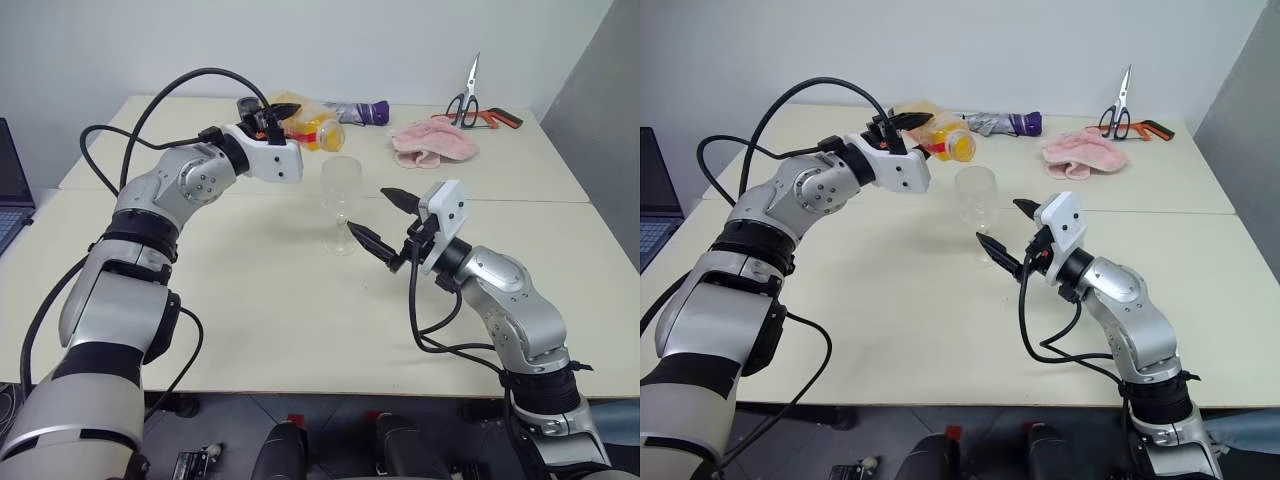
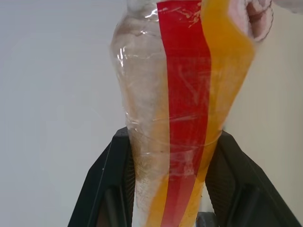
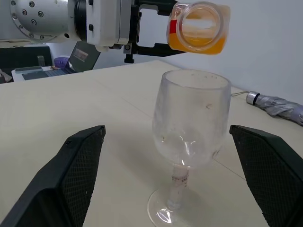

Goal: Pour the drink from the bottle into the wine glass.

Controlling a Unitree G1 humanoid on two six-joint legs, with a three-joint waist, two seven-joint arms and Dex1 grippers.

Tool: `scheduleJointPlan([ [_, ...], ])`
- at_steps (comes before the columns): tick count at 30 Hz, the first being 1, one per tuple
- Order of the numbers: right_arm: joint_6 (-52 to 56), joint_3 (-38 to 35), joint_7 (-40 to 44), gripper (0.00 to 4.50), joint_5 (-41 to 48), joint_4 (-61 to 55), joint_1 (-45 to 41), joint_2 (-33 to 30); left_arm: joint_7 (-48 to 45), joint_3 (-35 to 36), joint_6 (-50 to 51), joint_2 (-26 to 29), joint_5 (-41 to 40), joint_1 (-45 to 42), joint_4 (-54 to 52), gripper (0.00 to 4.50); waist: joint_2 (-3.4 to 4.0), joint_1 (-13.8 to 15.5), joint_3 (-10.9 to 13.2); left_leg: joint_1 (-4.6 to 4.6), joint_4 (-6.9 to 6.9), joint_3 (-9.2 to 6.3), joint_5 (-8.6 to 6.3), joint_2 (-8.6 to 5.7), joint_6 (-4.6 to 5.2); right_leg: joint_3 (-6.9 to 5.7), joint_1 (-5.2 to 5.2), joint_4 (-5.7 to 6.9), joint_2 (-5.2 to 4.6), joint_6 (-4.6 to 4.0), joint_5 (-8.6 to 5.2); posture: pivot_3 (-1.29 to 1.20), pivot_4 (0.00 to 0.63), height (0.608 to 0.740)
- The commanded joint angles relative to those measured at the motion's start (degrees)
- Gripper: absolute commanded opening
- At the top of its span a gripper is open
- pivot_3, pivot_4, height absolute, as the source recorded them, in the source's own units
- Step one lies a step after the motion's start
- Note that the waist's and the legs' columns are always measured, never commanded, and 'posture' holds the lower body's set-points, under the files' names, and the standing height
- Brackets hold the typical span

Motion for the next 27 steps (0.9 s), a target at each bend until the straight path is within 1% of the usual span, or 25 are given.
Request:
scheduleJointPlan([
  [1, -1.1, -0.2, 0.3, 4.50, -0.1, -2.0, 0.0, -0.4, 2.8, 0.4, -0.9, 1.4, 0.3, -3.2, -0.6, 1.67, 0.00, 0.0, 0.0, 0.00, 0.00, 0.00, 0.00, 0.00, 0.00, 0.00, 0.00, 0.00, 0.00, 0.00, 0.00, 0.00, 0.150, 0.740],
  [9, -1.3, 0.1, 0.3, 4.50, -0.4, -2.0, 0.2, -0.3, 5.6, -0.5, -1.5, 1.8, 2.5, -4.3, 0.4, 1.67, 0.00, 0.0, 0.0, -0.01, 0.01, 0.00, 0.00, -0.01, 0.00, 0.00, 0.00, 0.00, -0.01, 0.00, 0.00, 0.00, 0.150, 0.740],
  [23, -1.7, -0.2, 0.7, 4.50, -1.0, -1.8, 1.0, -0.1, 7.8, -1.3, -1.7, 2.2, 3.6, -5.5, 1.7, 1.67, 0.00, 0.0, 0.0, 0.00, 0.01, 0.00, 0.00, -0.01, 0.00, 0.00, -0.01, 0.01, -0.01, 0.00, 0.00, 0.00, 0.150, 0.740],
  [27, -3.1, -1.2, 0.8, 4.50, 0.1, -1.8, 2.0, 1.2, 8.6, -1.2, -1.7, 2.1, 3.7, -5.9, 1.9, 1.67, 0.00, 0.0, 0.0, 0.00, 0.01, 0.01, 0.00, -0.01, 0.00, 0.00, -0.01, 0.01, -0.01, 0.00, 0.00, 0.00, 0.150, 0.740],
])
